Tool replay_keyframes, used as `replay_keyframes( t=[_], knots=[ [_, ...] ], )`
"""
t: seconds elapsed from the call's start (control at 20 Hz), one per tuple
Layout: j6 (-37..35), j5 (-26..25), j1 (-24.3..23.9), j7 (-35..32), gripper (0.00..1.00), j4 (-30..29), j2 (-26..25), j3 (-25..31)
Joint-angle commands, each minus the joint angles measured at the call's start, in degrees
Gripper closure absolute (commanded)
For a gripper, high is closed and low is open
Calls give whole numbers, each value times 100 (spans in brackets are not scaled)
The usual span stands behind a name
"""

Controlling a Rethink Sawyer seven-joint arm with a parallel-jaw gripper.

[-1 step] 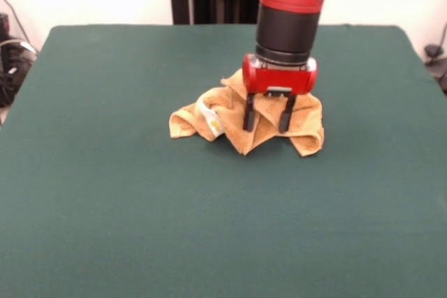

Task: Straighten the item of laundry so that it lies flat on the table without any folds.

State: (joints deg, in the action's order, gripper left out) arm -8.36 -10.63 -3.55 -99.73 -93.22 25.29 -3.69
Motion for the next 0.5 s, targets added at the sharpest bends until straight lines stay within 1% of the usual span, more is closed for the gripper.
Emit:
replay_keyframes(
  t=[0.05,0.35,0.5],
  knots=[
    [-1094,259,297,-750,0,-558,288,388],
    [-1367,255,288,-704,0,-577,466,400],
    [-1312,192,240,-676,0,-594,454,439]
  ],
)
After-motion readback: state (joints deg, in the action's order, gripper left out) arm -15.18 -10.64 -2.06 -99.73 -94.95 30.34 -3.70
